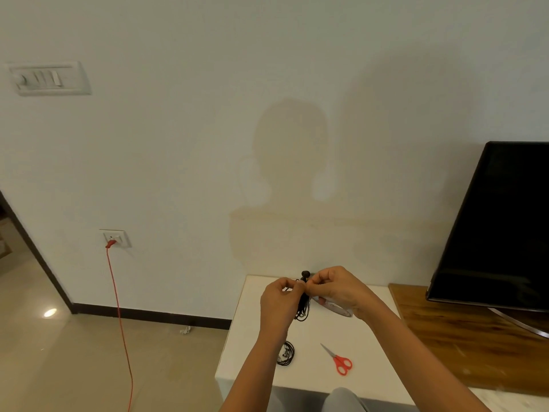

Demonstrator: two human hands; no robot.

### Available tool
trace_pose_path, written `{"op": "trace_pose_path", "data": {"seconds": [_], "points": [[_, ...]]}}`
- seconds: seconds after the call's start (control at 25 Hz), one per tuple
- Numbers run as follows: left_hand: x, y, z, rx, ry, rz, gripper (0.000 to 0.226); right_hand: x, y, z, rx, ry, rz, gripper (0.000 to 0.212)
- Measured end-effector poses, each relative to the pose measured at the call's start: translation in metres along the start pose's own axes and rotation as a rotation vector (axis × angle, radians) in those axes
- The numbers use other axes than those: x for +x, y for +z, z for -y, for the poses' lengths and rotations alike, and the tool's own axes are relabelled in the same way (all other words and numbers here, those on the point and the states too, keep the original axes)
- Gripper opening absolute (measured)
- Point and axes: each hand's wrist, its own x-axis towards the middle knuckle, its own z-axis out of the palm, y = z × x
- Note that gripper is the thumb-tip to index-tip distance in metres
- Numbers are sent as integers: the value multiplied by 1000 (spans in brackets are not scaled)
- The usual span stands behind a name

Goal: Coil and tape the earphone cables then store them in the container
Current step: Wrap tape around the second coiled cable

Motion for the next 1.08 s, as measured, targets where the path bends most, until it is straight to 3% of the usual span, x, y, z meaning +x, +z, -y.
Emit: {"op": "trace_pose_path", "data": {"seconds": [0.16,0.36,0.56,0.8,1.08], "points": [[4,0,3,-122,-123,69,25,-1,-3,0,36,52,26,13],[9,2,5,-296,-279,89,13,3,-5,-2,12,38,27,14],[14,0,7,-376,-325,184,10,2,-2,-2,-63,15,-35,12],[17,4,13,-338,-345,133,10,6,2,2,-292,2,-119,6],[18,6,13,-332,-415,89,18,8,6,3,-302,4,-115,7]]}}
